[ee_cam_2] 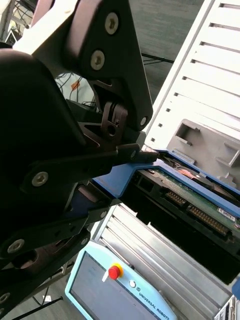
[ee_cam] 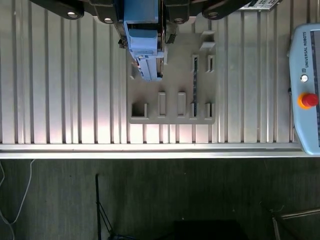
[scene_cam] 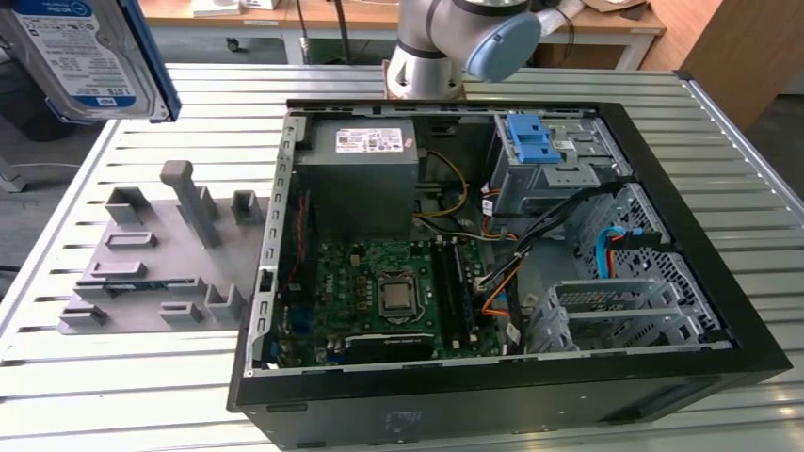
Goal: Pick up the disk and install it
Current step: 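Pick up the disk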
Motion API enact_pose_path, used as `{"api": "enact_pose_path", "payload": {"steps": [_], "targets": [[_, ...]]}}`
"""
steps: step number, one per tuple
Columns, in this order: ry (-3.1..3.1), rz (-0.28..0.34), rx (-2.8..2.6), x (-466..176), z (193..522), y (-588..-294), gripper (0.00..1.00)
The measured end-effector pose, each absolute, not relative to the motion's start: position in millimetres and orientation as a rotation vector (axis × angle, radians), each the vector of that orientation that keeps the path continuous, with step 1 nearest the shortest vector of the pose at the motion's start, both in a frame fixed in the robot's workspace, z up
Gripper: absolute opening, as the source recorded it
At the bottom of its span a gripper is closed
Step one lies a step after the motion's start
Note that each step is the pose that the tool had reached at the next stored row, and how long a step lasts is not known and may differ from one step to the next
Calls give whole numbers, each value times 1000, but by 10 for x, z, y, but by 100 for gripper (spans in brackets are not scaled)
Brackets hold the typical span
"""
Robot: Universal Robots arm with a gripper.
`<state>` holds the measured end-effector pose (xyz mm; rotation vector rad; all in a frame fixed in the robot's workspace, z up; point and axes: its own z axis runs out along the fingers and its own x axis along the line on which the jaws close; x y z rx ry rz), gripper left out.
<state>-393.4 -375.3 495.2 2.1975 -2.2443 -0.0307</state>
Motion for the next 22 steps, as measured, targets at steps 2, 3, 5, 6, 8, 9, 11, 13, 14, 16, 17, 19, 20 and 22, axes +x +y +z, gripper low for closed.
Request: {"api": "enact_pose_path", "payload": {"steps": [2, 3, 5, 6, 8, 9, 11, 13, 14, 16, 17, 19, 20, 22], "targets": [[-2244, -31, 2198, -3924, 4951, -3794, 36], [-2244, -31, 2198, -3919, 4951, -3813, 36], [-2244, -31, 2198, -3906, 4952, -3849, 36], [-2244, -31, 2198, -3890, 4951, -3881, 36], [-2244, -31, 2198, -3869, 4951, -3911, 36], [-2244, -31, 2198, -3856, 4951, -3924, 36], [-2244, -31, 2197, -3820, 4952, -3944, 36], [-2244, -31, 2197, -3773, 4952, -3961, 36], [-2244, -31, 2197, -3746, 4952, -3970, 36], [-2244, -32, 2197, -3692, 4952, -3984, 36], [-2243, -32, 2197, -3666, 4952, -3990, 36], [-2243, -33, 2197, -3614, 4951, -4003, 36], [-2243, -33, 2196, -3588, 4952, -4010, 36], [-2243, -34, 2196, -3535, 4951, -4023, 36]]}}
